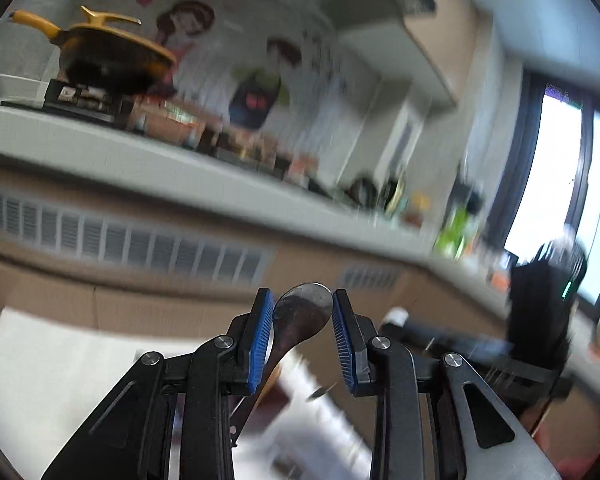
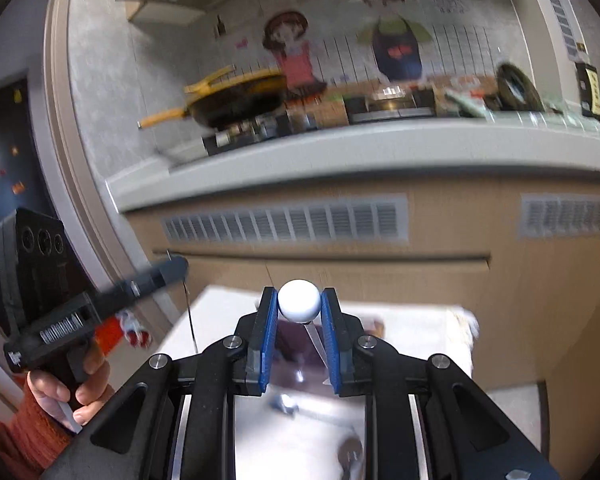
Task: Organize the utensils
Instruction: 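Drop the dark spoon into the caddy with the left tool while the right tool releases the white-handled spoon there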
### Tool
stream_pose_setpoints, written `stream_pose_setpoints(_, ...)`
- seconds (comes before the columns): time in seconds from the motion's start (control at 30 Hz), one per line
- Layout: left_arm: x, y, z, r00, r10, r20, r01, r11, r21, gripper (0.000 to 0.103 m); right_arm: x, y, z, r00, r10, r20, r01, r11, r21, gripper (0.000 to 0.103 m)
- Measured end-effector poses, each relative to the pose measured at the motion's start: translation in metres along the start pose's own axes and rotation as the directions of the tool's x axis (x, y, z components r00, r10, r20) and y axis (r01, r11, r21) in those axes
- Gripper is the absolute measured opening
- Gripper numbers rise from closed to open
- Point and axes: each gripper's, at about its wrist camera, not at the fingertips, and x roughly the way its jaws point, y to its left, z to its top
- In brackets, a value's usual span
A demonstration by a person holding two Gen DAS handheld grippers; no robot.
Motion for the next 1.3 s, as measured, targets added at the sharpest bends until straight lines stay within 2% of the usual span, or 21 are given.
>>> stream_pose_setpoints(0.13,0.027,0.029,0.009,0.999,-0.002,0.037,0.005,0.995,-0.100,0.031,0.032,-0.002,0.015,1.000,0.000,-0.015,0.000,1.000,0.018,0.020)
stream_pose_setpoints(0.23,0.050,0.058,-0.005,1.000,0.003,0.019,0.001,0.983,-0.185,0.031,0.057,-0.010,0.012,0.999,0.007,-0.051,-0.004,0.999,0.051,0.020)
stream_pose_setpoints(0.33,0.068,0.084,-0.024,0.999,0.042,-0.007,-0.043,0.968,-0.248,0.031,0.088,-0.023,0.003,0.995,-0.010,-0.100,0.018,0.997,0.079,0.020)
stream_pose_setpoints(0.5,0.095,0.115,-0.063,0.990,0.106,-0.098,-0.131,0.945,-0.299,0.031,0.124,-0.037,-0.025,0.981,-0.008,-0.196,0.026,0.996,0.090,0.020)
stream_pose_setpoints(0.6,0.108,0.129,-0.084,0.975,0.104,-0.197,-0.165,0.930,-0.329,0.032,0.148,-0.046,-0.046,0.957,0.042,-0.287,-0.012,0.994,0.107,0.020)
stream_pose_setpoints(0.67,0.107,0.132,-0.086,0.971,0.114,-0.211,-0.182,0.921,-0.344,0.032,0.157,-0.049,-0.054,0.947,0.041,-0.318,-0.007,0.994,0.107,0.021)
stream_pose_setpoints(0.7,0.102,0.130,-0.083,0.973,0.112,-0.204,-0.178,0.921,-0.345,0.032,0.158,-0.048,-0.057,0.946,0.013,-0.323,0.015,0.996,0.084,0.021)
stream_pose_setpoints(0.77,0.087,0.122,-0.075,0.980,0.108,-0.168,-0.160,0.929,-0.334,0.035,0.147,-0.042,-0.058,0.957,-0.050,-0.285,0.059,0.998,0.025,0.021)
stream_pose_setpoints(0.87,0.054,0.100,-0.057,0.988,0.130,-0.078,-0.146,0.955,-0.257,0.043,0.114,-0.035,-0.051,0.982,-0.048,-0.180,0.045,0.999,-0.024,0.025)
stream_pose_setpoints(0.9,0.042,0.091,-0.055,0.988,0.146,-0.052,-0.154,0.964,-0.215,0.045,0.100,-0.034,-0.048,0.989,-0.036,-0.141,0.032,0.999,-0.029,0.028)
stream_pose_setpoints(0.97,0.025,0.081,-0.055,0.986,0.161,-0.036,-0.165,0.971,-0.173,0.047,0.080,-0.033,-0.045,0.996,-0.026,-0.088,0.023,0.999,-0.040,0.045)
stream_pose_setpoints(1.03,0.011,0.078,-0.060,0.983,0.176,-0.044,-0.181,0.971,-0.156,0.049,0.064,-0.036,-0.047,0.996,-0.058,-0.064,0.054,0.997,-0.060,0.048)
stream_pose_setpoints(1.17,-0.012,0.074,-0.085,0.966,0.242,-0.096,-0.250,0.965,-0.084,0.049,0.056,-0.047,-0.063,0.987,-0.111,-0.117,0.106,0.993,-0.054,0.048)
stream_pose_setpoints(1.3,-0.020,0.079,-0.124,0.921,0.338,-0.191,-0.348,0.937,-0.018,0.054,0.067,-0.059,-0.109,0.956,-0.147,-0.254,0.134,0.989,-0.065,0.048)
